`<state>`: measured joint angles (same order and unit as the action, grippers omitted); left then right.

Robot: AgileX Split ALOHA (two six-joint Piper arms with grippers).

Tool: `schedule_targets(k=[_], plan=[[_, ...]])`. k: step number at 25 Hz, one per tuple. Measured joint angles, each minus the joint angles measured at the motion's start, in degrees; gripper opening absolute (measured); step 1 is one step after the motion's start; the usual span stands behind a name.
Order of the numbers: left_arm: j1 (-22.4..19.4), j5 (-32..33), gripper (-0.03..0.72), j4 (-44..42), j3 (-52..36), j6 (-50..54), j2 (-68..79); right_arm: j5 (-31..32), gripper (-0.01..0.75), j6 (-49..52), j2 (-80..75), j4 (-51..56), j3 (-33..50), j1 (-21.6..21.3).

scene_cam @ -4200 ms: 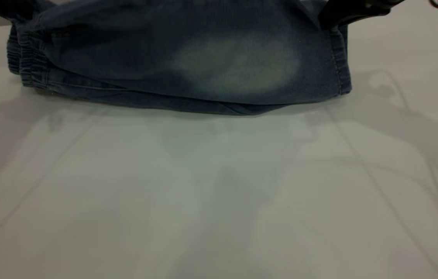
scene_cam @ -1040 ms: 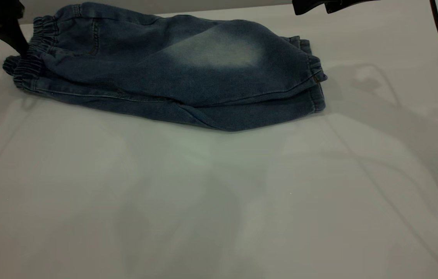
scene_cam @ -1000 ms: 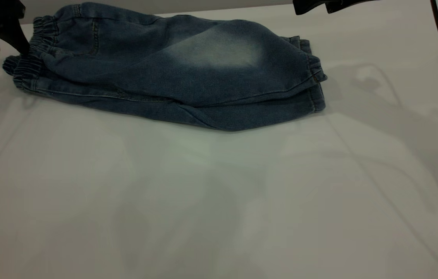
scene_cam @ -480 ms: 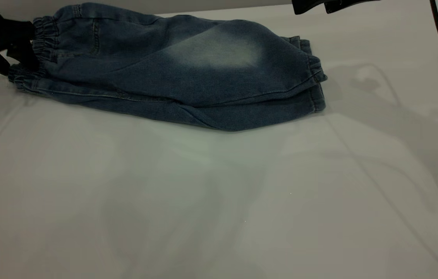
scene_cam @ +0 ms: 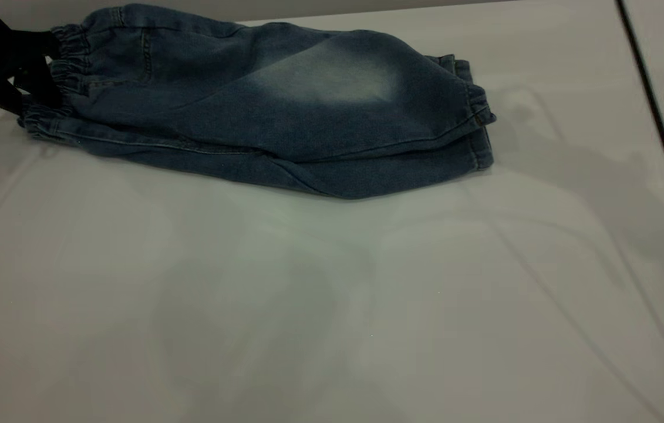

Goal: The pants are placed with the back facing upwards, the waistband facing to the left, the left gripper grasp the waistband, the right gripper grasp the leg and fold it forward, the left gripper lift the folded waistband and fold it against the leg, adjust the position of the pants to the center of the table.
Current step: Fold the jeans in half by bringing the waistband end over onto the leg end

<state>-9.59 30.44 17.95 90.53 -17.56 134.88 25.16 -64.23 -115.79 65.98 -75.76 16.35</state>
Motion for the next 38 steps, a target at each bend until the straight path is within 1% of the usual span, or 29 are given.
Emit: schedule_targets(k=[5,9,13,17,19,23,27,30,34,38], plan=[[0.0,-0.7,0.232,0.5,0.0,0.0,0.0,0.9,0.404,1.5,-4.9,-2.2,-5.4,3.8],[0.0,-0.7,0.173,0.7,0.0,0.0,0.0,1.1,0.404,4.0,-9.5,-5.7,-10.9,7.0],[0.0,-0.4,0.132,1.5,0.0,0.1,0.0,1.3,0.404,7.6,-14.0,-9.6,-16.4,7.6],[0.0,-0.1,0.092,3.1,0.0,0.1,0.0,4.2,0.404,13.7,-16.9,-16.0,-21.2,8.2],[0.0,0.0,0.085,3.2,0.0,0.1,0.0,6.8,0.404,16.8,-17.3,-20.2,-23.2,8.6],[0.1,0.3,0.085,3.3,0.0,0.1,0.0,10.8,0.404,26.3,-17.4,-31.5,-27.8,10.1],[0.1,0.5,0.085,3.5,0.0,0.1,0.0,13.4,0.404,36.5,-17.5,-44.0,-31.4,11.9],[0.1,0.8,0.085,3.7,0.0,0.1,-0.1,14.8,0.404,42.5,-18.5,-52.6,-32.7,13.4],[0.2,3.4,0.085,3.7,-0.1,-1.3,-1.0,15.5,0.404,46.1,-21.3,-58.6,-32.8,14.5],[0.2,5.4,0.083,3.6,-0.1,-1.9,-3.7,15.4,0.404,46.1,-23.3,-58.6,-32.7,14.6]])
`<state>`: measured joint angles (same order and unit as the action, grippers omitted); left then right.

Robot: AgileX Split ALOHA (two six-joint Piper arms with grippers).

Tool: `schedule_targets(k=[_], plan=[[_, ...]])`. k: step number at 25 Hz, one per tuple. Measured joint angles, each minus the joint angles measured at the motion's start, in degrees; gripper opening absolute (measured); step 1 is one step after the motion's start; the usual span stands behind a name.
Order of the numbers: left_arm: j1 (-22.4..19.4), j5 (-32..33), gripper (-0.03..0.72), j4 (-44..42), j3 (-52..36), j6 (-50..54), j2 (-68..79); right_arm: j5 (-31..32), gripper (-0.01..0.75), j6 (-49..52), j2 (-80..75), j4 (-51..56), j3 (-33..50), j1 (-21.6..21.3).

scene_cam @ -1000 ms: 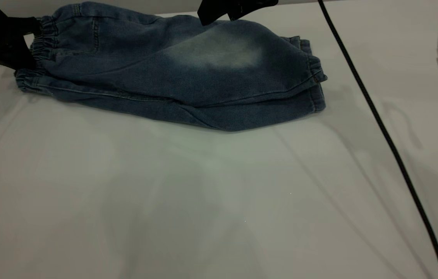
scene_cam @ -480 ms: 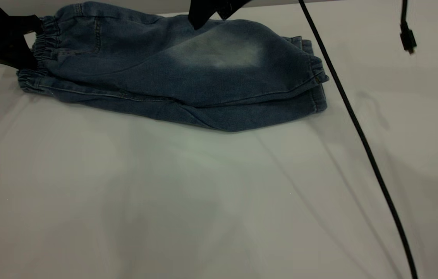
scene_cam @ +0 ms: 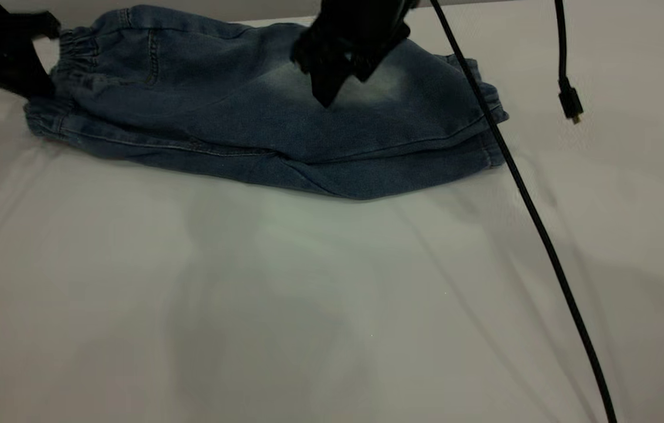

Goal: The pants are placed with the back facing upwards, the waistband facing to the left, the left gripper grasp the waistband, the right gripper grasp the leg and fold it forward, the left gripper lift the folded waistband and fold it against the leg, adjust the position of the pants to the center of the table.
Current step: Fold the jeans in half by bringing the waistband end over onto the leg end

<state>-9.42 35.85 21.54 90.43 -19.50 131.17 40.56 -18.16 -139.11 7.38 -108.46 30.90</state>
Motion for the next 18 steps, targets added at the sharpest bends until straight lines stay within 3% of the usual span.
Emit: schedule_targets(k=[9,18], plan=[[0.5,4.4,0.078,5.2,0.0,-6.2,-7.3,0.4,0.404,0.7,-2.0,-0.1,0.0,0.0],[6.2,4.9,0.078,11.6,0.1,-12.3,-12.3,0.9,0.404,1.7,-3.4,-0.1,0.0,0.0]])
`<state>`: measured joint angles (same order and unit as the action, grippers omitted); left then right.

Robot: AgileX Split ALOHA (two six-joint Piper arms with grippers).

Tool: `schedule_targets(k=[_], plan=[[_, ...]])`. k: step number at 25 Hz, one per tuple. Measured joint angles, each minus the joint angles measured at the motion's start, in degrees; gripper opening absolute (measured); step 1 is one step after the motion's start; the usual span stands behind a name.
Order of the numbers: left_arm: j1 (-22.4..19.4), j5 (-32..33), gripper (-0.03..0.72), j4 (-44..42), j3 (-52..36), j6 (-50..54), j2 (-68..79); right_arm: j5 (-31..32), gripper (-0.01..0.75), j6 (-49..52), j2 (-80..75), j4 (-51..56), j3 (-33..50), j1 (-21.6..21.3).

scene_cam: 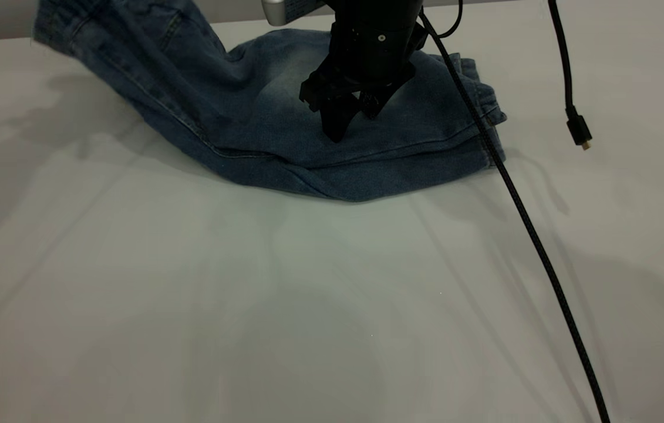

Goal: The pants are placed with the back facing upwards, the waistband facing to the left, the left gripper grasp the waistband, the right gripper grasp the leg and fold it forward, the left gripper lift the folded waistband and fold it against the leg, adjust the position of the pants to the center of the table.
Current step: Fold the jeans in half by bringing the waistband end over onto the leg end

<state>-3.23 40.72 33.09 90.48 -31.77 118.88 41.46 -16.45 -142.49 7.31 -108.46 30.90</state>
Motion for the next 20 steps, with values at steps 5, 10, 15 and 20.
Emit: schedule_targets(k=[5,10,15,20], plan=[[5.1,0.7,0.078,0.1,1.6,-0.7,-0.3,0.4,0.404,0.8,0.2,0.0,0.0,0.0],[9.4,1.2,0.078,-0.3,4.2,-0.7,-0.3,5.7,0.404,1.6,0.4,-0.9,-3.1,0.0],[10.5,2.7,0.078,-0.3,6.5,-0.6,-0.3,13.6,0.404,4.4,0.4,-6.0,-10.3,0.0],[10.5,3.1,0.078,-0.2,6.8,-0.6,-0.3,18.9,0.404,5.7,0.5,-11.0,-14.7,-2.0]])
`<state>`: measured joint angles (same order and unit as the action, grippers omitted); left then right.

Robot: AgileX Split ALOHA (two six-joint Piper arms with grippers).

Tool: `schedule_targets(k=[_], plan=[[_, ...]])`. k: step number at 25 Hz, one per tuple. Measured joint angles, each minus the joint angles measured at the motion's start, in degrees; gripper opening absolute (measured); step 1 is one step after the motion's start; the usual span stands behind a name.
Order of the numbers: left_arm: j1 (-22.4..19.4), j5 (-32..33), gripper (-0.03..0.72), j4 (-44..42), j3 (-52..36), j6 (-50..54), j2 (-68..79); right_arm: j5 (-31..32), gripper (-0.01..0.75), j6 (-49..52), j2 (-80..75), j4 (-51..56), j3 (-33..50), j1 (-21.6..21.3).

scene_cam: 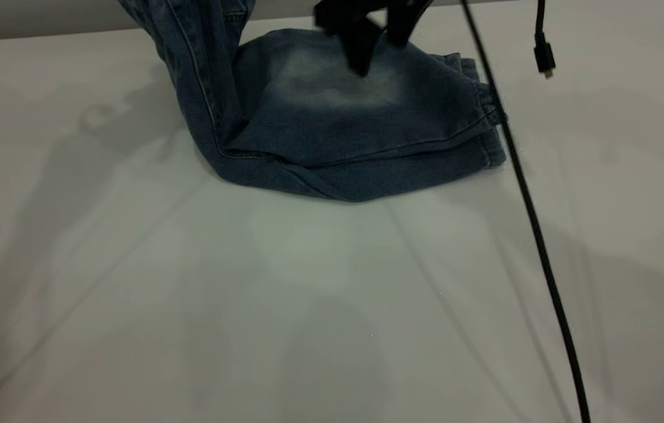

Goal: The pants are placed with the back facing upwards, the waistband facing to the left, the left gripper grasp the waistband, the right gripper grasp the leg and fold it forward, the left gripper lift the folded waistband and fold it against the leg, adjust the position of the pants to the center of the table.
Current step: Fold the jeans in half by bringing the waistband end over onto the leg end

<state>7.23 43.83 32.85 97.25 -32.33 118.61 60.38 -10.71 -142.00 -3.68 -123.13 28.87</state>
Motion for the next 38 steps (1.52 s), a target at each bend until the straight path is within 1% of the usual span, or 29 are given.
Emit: schedule_targets(k=[5,8,19,25,29,33,38], plan=[[0.1,0.2,0.078,0.1,0.1,0.1,0.0,1.8,0.404,0.2,0.0,2.4,0.0,-4.6],[1.2,0.6,0.078,0.1,0.5,-0.3,0.0,1.9,0.404,0.2,-0.7,4.4,0.0,-6.7],[7.4,3.8,0.078,0.1,6.5,-0.5,0.0,0.5,0.404,0.0,-6.3,6.7,0.0,-6.7],[11.4,3.4,0.078,0.0,7.0,-0.6,0.1,0.0,0.404,0.1,-6.6,6.6,-0.2,-6.7],[12.5,3.2,0.078,0.0,7.0,-0.7,0.1,1.5,0.404,0.1,-6.6,6.6,-2.5,-7.2],[13.2,3.7,0.078,0.1,7.0,-0.6,0.1,4.3,0.404,-0.3,-6.6,6.2,-6.3,-8.2],[13.6,3.9,0.078,0.0,7.0,-0.6,0.1,7.4,0.404,-0.4,-6.5,4.0,-12.4,-11.8]])
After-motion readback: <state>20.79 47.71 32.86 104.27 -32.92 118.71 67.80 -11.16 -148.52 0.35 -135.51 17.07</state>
